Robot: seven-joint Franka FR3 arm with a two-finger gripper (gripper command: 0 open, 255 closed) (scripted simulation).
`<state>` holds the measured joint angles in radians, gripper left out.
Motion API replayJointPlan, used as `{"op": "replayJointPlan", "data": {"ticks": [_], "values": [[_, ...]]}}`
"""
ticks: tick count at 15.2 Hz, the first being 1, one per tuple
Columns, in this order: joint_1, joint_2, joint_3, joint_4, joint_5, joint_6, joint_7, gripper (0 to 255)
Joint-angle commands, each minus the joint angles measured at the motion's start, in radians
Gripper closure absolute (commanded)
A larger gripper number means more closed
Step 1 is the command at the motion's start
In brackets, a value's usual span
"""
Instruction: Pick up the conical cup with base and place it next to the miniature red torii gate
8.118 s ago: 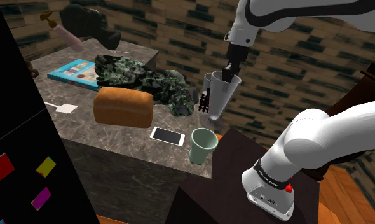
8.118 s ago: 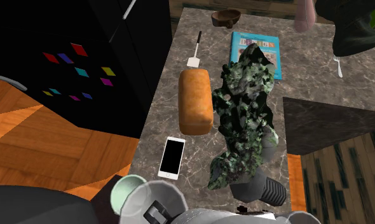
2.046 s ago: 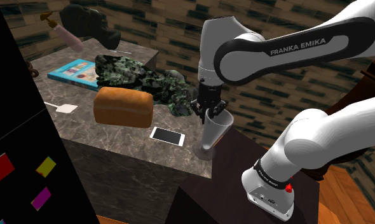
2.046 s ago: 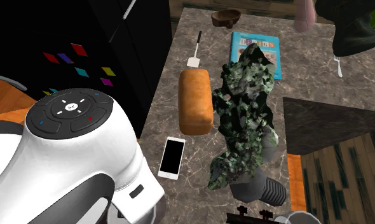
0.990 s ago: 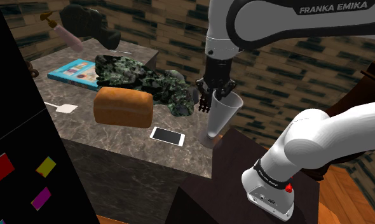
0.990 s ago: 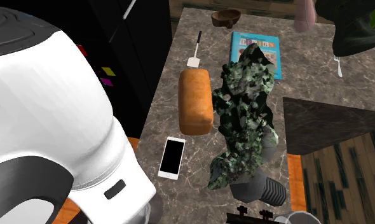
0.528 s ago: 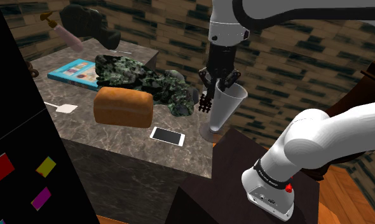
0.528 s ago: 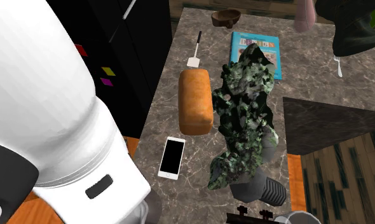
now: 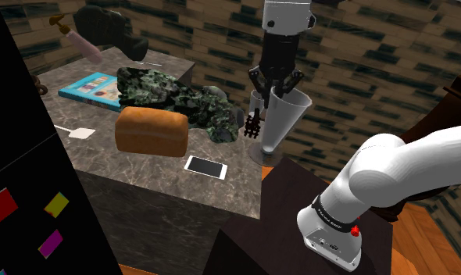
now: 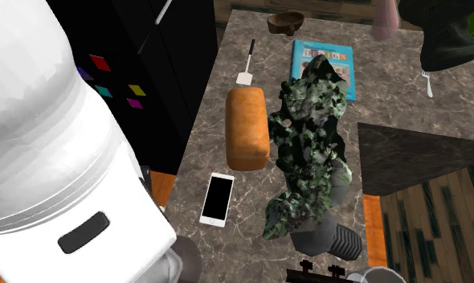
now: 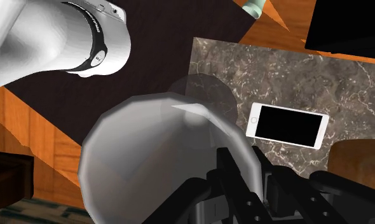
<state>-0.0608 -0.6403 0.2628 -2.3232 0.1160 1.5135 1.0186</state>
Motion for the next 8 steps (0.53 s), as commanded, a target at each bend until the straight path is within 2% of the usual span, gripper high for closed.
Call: {"op": "replayJointPlan", "data": {"ticks": [1, 8], "values": [[-0.001, 0.003, -0.002, 0.030, -0.002, -0.027, 0.001, 255], [-0.006, 0.020, -0.011, 0.136, -0.011, -0.116, 0.001, 255]]}}
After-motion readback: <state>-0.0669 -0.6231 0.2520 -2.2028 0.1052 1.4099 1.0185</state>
